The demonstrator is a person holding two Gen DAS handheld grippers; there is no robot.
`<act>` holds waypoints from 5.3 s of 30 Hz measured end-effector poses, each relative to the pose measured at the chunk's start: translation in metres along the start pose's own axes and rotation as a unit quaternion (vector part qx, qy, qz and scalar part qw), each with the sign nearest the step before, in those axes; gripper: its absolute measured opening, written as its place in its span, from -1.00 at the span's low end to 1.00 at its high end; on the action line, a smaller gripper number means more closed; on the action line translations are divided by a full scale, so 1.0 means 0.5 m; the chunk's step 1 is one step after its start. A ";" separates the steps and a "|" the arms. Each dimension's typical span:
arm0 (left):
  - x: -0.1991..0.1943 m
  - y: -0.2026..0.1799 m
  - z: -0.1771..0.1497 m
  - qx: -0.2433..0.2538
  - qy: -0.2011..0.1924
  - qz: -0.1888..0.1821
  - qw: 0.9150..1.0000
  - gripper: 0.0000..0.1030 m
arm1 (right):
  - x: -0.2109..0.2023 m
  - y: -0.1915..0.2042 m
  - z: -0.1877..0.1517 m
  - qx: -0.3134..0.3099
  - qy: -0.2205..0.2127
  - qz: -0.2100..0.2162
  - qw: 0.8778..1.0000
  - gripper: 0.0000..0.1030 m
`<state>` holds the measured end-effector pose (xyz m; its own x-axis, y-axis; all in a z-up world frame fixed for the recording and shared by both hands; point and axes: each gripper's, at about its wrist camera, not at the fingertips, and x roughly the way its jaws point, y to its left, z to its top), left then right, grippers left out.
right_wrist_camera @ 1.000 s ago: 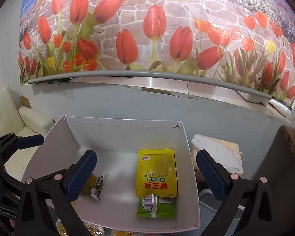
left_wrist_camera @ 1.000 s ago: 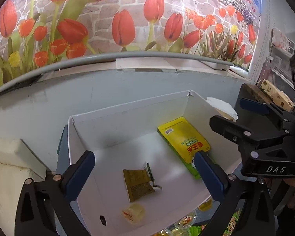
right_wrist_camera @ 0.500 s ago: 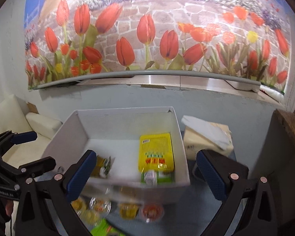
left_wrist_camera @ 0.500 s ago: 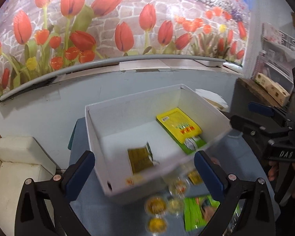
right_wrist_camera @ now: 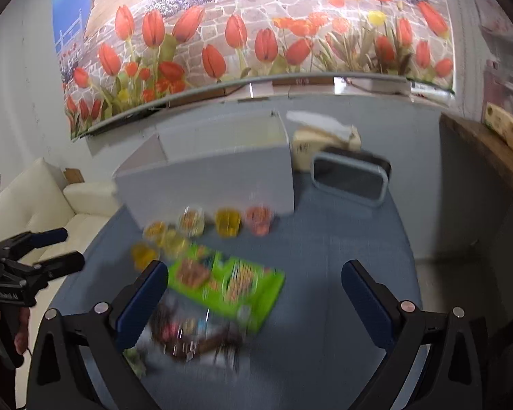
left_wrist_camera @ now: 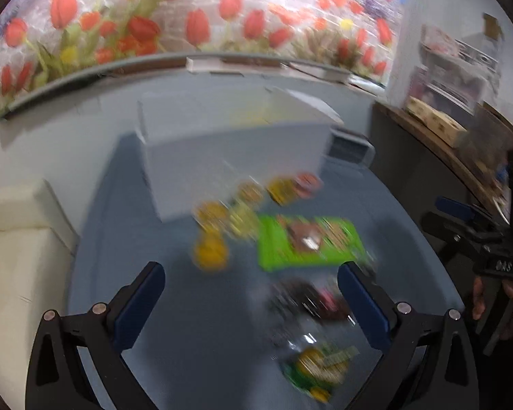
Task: Organize snacks
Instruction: 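Grasp the green-and-yellow packet with the left gripper, then grasp a pink jelly cup with the right gripper while the left gripper holds the green packet, then release the green packet and pink jelly cup into the white box with both grippers, then move both grippers back over the remaining snacks on the table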
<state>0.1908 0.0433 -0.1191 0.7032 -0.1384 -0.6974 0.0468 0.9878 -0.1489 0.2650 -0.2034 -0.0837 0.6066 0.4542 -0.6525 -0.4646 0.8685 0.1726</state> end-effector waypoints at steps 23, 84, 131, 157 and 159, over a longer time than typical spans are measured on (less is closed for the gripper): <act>0.085 -0.106 -0.159 0.045 0.098 -0.011 0.994 0.25 | -0.103 0.027 -0.081 0.028 -0.020 0.026 0.999 1.00; -0.043 0.036 0.122 -0.008 -0.072 0.004 0.997 -0.02 | 0.133 0.135 0.156 -0.096 -0.022 0.070 0.993 -0.05; 0.055 0.092 0.252 -0.001 -0.053 0.033 0.998 1.00 | 0.203 0.073 0.226 -0.062 -0.005 0.058 0.996 1.00; -0.047 -0.040 -0.059 -0.010 -0.001 -0.006 1.000 1.00 | 0.218 -0.020 0.042 -0.009 0.064 -0.011 0.998 1.00; -0.040 -0.034 -0.057 -0.012 0.004 -0.004 1.000 1.00 | 0.245 -0.021 0.059 -0.013 0.065 -0.017 0.998 1.00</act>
<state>0.1559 0.0272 -0.1226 0.6972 -0.1462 -0.7018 0.0342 0.9847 -0.1711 0.3630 -0.1510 -0.1435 0.5335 0.3942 -0.7483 -0.4639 0.8762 0.1308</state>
